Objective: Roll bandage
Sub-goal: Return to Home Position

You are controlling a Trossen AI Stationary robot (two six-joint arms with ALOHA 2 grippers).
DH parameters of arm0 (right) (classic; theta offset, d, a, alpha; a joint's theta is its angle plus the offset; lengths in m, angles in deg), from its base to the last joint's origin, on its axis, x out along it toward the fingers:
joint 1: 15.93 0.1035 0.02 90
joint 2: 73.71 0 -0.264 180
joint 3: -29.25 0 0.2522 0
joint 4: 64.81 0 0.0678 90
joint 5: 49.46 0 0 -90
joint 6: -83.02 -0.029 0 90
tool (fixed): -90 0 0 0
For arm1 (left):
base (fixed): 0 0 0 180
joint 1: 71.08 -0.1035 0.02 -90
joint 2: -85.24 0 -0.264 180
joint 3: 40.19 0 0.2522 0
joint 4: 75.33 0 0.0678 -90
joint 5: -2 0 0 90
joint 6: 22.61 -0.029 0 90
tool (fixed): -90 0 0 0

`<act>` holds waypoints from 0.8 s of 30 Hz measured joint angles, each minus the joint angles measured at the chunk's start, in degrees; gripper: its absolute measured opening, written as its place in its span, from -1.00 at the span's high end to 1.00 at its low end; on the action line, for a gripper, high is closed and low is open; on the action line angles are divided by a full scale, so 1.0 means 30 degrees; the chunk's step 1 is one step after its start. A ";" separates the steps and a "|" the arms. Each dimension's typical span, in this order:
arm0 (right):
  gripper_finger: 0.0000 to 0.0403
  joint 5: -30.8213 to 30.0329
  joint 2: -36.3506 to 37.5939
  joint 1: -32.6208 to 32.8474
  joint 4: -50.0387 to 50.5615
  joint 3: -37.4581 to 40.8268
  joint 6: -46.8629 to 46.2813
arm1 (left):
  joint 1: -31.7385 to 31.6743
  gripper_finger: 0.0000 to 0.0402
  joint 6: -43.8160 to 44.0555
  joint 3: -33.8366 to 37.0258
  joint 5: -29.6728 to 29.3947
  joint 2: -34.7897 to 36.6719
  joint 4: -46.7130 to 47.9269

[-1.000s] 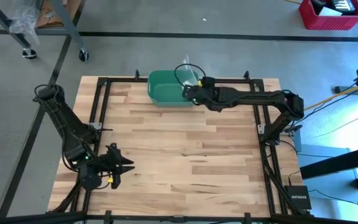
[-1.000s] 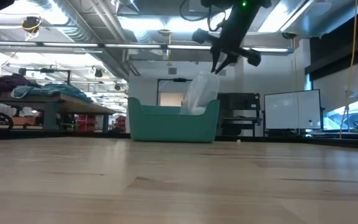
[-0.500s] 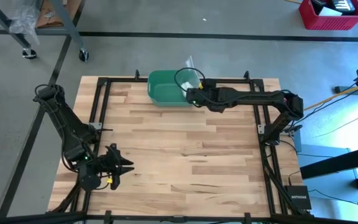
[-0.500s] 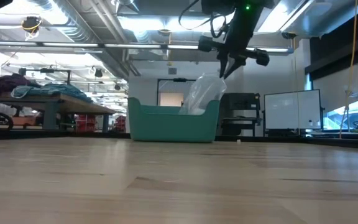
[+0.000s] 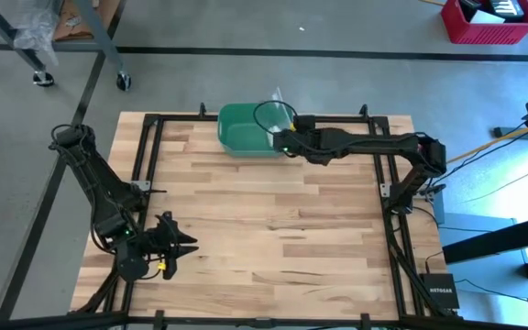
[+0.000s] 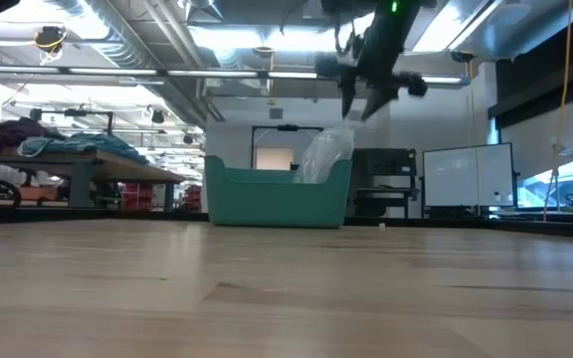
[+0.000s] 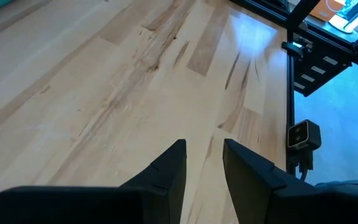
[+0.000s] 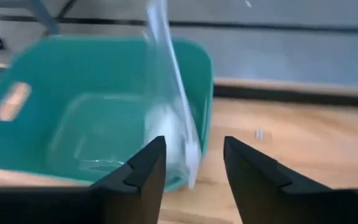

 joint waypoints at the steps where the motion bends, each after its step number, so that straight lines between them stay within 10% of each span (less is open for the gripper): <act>1: 0.19 0.0016 0.0229 0.0000 0.0156 -0.0337 0.0819 | 0.0000 0.51 0.0000 0.0000 -0.0001 0.0007 -0.0012; 16: 0.18 0.8949 0.3521 0.2977 0.7552 -0.5756 1.0396 | -0.0337 0.51 -0.1609 0.0015 -0.0079 -0.0459 -0.0325; 24: 0.28 1.0680 0.3679 0.4628 0.3108 -0.3758 1.7149 | -0.6031 0.56 -0.9659 0.0007 0.1880 0.2211 -0.1284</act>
